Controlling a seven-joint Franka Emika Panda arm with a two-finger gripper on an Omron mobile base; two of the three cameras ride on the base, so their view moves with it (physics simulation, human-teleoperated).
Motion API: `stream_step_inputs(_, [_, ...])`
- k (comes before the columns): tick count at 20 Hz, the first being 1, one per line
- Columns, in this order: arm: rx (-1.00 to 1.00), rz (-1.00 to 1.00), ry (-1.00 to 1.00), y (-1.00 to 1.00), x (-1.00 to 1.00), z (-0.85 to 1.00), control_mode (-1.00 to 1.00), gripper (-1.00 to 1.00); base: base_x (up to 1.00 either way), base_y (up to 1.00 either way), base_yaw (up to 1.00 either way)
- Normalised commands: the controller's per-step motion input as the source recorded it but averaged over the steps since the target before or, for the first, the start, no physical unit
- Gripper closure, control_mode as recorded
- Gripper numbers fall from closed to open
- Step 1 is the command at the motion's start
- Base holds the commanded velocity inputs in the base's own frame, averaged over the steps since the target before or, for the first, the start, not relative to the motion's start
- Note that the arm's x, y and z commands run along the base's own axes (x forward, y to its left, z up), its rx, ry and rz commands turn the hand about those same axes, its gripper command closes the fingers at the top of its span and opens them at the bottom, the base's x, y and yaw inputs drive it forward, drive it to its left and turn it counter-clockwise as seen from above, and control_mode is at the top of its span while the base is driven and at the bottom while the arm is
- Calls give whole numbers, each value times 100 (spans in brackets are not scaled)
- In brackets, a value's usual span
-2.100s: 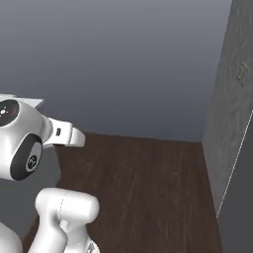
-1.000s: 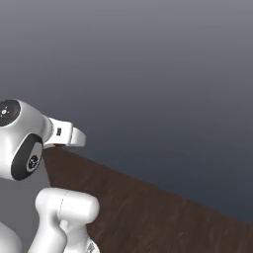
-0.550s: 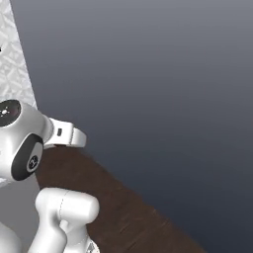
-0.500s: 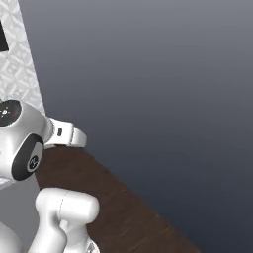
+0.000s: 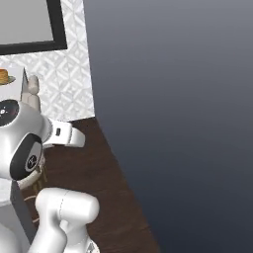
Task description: Take the strawberry from the fridge and place it on top of the pancake, located on the dining counter.
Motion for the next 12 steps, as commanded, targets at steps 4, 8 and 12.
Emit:
stream_step_inputs(4, [0,0,0,0,0,0,100,100,100,-68,64])
stream_step_inputs(8, [0,0,0,0,0,0,100,100,100,-52,57])
stream_step_inputs(12, [0,0,0,0,0,0,100,100,100,-41,43])
